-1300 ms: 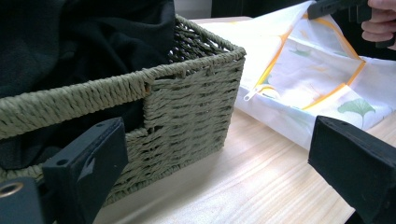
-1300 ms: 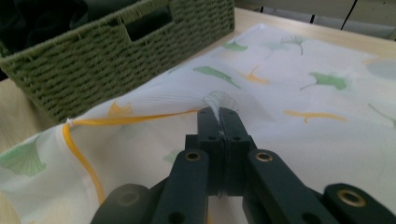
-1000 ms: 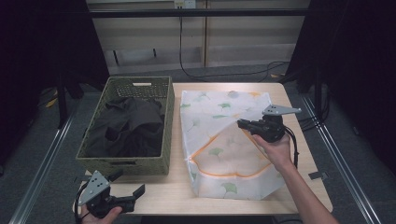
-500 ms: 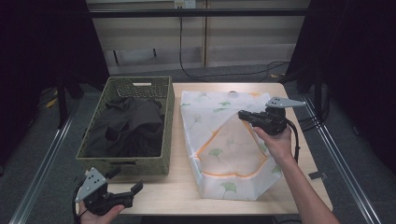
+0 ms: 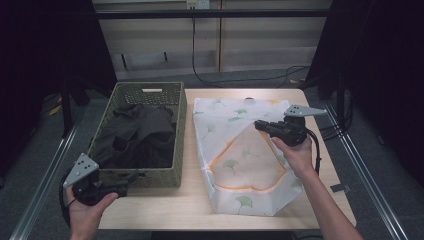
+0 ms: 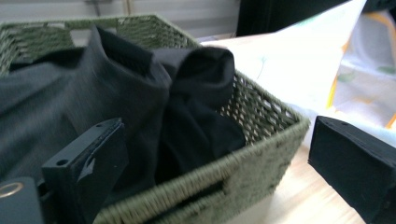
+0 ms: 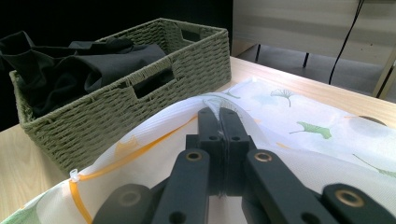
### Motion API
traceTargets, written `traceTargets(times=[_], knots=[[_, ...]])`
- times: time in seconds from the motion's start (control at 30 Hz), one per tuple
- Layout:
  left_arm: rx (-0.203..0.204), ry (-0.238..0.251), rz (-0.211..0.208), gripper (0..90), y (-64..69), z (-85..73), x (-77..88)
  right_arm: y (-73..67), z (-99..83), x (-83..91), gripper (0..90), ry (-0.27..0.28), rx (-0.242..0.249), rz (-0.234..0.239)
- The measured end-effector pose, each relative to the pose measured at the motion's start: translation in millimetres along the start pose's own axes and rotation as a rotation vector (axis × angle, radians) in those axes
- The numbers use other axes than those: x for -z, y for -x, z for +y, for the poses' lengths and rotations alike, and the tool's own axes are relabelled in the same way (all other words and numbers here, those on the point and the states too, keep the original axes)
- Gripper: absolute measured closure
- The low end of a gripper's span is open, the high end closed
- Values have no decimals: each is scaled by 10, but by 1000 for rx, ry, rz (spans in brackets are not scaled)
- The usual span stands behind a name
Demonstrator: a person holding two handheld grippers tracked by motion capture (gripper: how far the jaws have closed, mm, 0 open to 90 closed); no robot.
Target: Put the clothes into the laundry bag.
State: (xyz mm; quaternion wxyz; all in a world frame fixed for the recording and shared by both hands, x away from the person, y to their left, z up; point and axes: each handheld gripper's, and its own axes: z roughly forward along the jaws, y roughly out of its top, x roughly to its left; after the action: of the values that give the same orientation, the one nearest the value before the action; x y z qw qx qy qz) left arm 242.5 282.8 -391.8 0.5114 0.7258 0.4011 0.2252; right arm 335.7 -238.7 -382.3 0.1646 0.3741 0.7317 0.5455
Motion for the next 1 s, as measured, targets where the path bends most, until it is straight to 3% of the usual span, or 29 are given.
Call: traceTargets(times=[0.13,0.23,0.43,0.47,0.5,0.53,0.57,0.6,0.67,0.7,0.77,0.83,0.9,1.0], knots=[[9,-12,6,44,-70,82,-57,-1,-10,-21,897,-13,3,-2],[-24,-37,28,44,-134,177,-140,-5,-14,-33,897,-19,-1,-8],[5,-53,51,43,-361,375,-326,0,-20,-34,897,-20,0,-2],[11,-76,64,44,-402,407,-376,5,-23,-38,897,-20,2,-4],[12,-125,50,43,-436,442,-484,6,-25,-39,897,-17,-1,-6],[12,-125,50,43,-436,442,-484,6,-25,-39,897,-17,-1,-6],[15,-163,22,43,-453,453,-558,6,-27,-40,897,-16,-1,-6],[14,-215,36,43,-470,467,-684,2,-31,-45,897,-16,0,-6],[4,-260,31,43,-480,484,-806,-5,-33,-48,897,-20,3,-5],[4,-260,31,43,-480,484,-806,-5,-33,-48,897,-20,3,-5],[-14,-327,25,42,-465,530,-952,-3,-32,-44,897,-17,3,-8],[-9,-361,-11,40,-490,544,-1030,-5,-32,-37,897,-12,7,-10],[-2,-370,-16,35,-493,546,-1059,-4,-32,-35,897,-13,8,-7],[-28,-425,-36,29,-437,557,-1201,3,-37,-35,897,-16,7,-9]])
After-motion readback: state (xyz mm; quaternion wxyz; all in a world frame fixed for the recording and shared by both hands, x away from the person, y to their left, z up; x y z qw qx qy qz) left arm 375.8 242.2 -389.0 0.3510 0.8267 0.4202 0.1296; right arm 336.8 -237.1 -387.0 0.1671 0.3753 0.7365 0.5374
